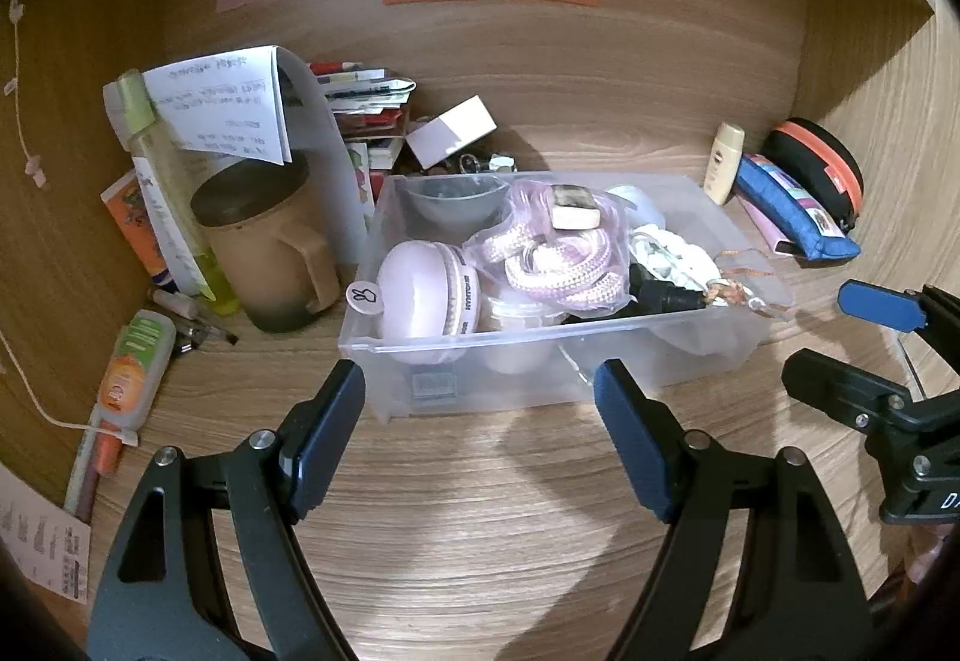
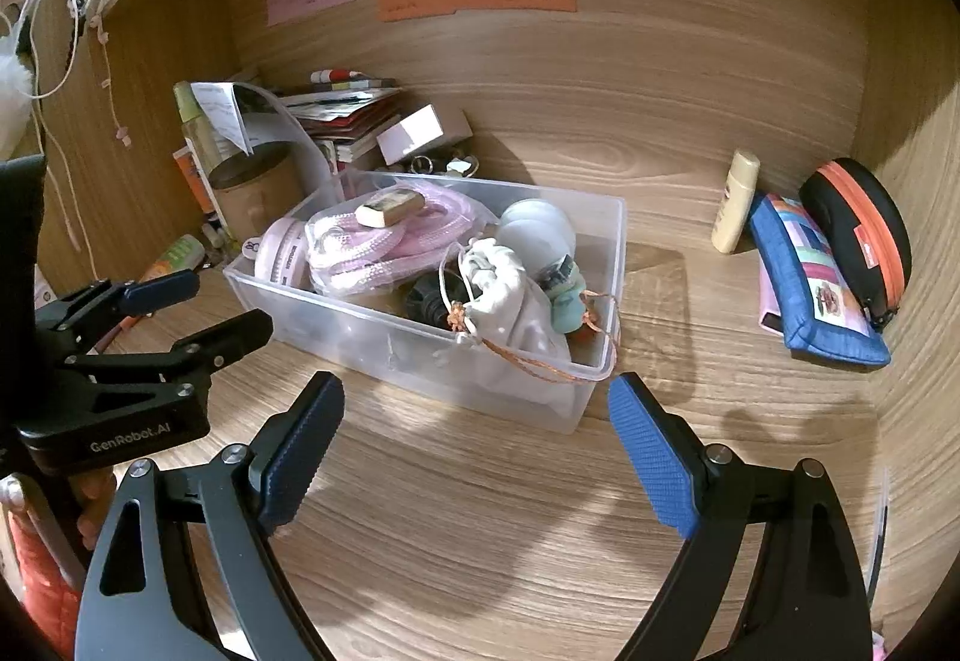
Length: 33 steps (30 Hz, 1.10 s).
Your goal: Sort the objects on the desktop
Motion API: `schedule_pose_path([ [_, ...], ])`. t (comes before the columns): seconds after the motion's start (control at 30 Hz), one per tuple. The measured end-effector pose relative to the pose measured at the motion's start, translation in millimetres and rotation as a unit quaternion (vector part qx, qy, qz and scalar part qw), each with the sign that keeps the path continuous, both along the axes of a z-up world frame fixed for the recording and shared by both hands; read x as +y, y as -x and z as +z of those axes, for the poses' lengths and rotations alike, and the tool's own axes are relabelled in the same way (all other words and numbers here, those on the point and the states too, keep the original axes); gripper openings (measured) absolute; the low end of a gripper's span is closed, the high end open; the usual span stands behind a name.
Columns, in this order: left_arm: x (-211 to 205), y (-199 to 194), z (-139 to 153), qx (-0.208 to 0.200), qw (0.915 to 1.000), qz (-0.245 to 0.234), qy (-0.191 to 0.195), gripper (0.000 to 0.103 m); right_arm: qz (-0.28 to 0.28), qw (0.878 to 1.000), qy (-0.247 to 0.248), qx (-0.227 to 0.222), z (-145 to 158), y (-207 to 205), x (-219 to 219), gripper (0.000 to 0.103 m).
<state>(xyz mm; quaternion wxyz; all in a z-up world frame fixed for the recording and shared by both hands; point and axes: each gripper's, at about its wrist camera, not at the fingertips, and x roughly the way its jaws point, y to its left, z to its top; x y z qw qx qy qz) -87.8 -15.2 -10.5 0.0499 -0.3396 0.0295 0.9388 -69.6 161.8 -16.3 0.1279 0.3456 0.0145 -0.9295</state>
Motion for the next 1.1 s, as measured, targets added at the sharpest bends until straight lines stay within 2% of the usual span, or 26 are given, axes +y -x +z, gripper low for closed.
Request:
schedule_pose_path([
  [1.1, 1.4, -6.3, -0.9, -0.011, 0.9999, -0.002, -0.006, 0.079, 0.005, 1.000, 0.004, -0.005, 1.6, -4.6, -5.0, 0.089],
])
